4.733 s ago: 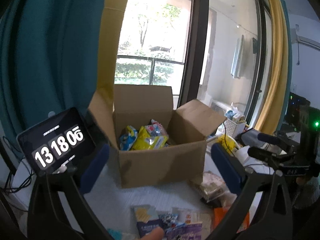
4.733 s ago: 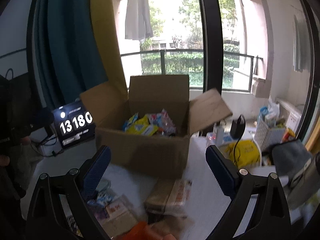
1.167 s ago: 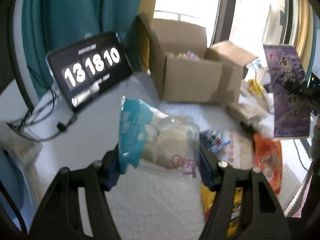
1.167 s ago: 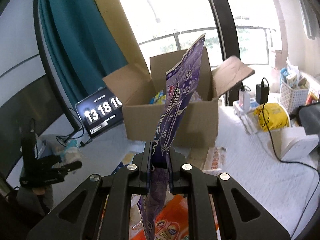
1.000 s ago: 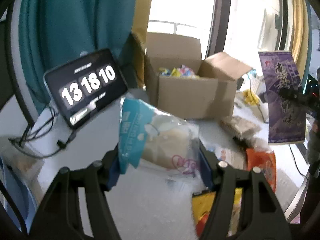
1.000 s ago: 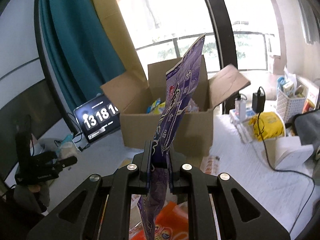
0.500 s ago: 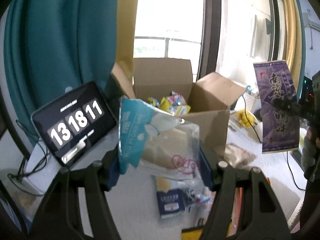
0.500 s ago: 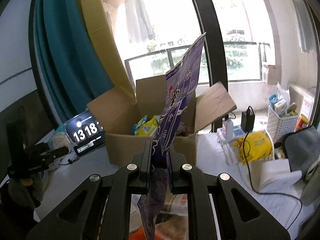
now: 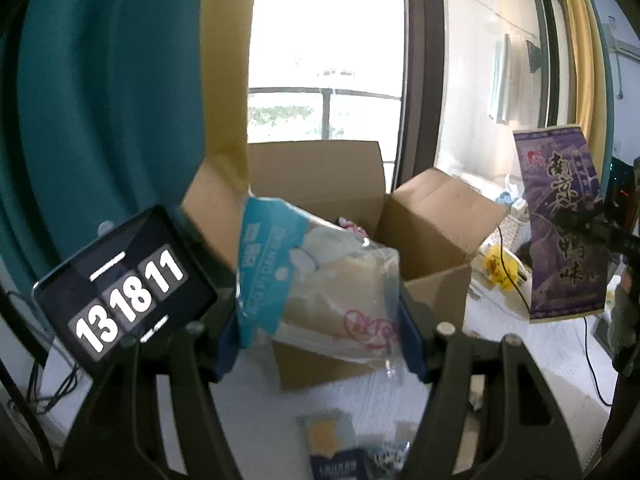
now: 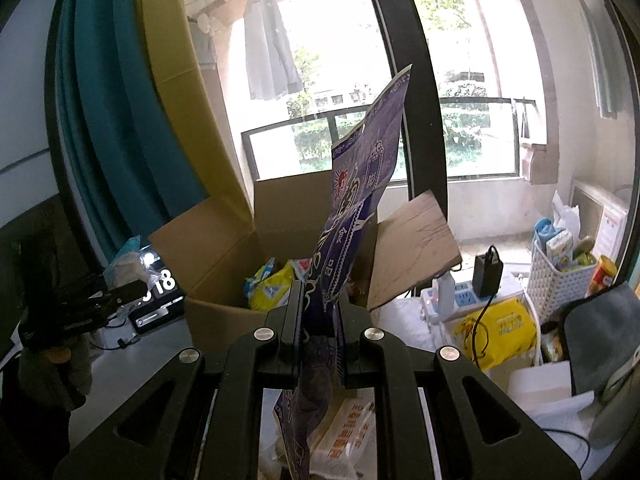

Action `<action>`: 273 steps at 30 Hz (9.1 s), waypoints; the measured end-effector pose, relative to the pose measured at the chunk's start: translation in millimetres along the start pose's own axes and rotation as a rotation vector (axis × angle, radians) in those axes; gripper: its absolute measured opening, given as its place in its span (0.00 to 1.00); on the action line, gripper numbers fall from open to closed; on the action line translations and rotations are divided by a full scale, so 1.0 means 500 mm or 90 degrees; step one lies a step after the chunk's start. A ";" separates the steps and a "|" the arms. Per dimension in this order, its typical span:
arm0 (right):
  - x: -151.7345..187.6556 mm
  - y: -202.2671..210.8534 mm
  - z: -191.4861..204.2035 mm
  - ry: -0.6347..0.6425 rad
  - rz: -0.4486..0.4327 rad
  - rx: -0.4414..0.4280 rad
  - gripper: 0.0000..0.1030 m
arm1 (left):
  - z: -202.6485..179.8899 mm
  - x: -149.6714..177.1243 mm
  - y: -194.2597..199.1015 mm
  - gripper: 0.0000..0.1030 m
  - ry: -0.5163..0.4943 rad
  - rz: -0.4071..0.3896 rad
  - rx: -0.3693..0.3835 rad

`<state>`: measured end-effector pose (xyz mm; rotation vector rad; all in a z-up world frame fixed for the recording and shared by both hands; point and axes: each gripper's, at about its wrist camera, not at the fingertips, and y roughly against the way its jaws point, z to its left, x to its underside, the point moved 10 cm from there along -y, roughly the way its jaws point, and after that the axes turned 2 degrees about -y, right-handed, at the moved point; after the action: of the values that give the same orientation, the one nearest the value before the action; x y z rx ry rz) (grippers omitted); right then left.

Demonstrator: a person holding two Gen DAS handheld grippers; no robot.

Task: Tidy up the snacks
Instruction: 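Carry both bags over the cardboard box and open both grippers, then move both tools from the box back to the snacks on the desk, then grasp the blue cracker box with left while right grasps the white bread bag, then carry the cracker box and bread bag into the box and open both grippers, then move both tools from the box back to the snacks on the desk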

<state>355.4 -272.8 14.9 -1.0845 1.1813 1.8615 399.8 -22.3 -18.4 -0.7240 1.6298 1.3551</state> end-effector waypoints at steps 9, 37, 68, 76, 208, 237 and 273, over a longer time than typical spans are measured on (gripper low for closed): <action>-0.062 -0.039 -0.015 0.019 -0.029 0.019 0.14 | 0.004 -0.052 -0.067 0.64 -0.005 -0.020 0.004; -0.102 -0.323 -0.051 0.085 0.027 0.117 0.14 | -0.004 -0.054 -0.235 0.88 -0.036 0.037 -0.002; -0.054 -0.165 0.026 0.086 0.034 0.095 0.35 | -0.013 -0.092 -0.060 0.96 0.014 -0.030 0.005; -0.031 -0.109 0.056 0.086 0.032 0.077 0.36 | -0.035 -0.083 -0.009 0.96 0.010 -0.035 0.008; 0.029 -0.043 0.015 -0.050 0.065 -0.071 0.22 | -0.030 -0.018 -0.062 0.52 -0.038 0.032 0.018; -0.082 -0.252 -0.053 0.098 0.003 0.127 0.22 | 0.023 -0.064 -0.243 0.53 0.002 0.054 0.005; -0.039 -0.235 0.007 0.144 0.048 0.144 0.36 | -0.012 -0.105 -0.142 0.72 0.044 0.007 0.046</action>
<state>463.1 -228.6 -10.0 -1.1563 1.5411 1.6432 482.7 -49.8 -4.4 -0.7268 1.7307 1.2840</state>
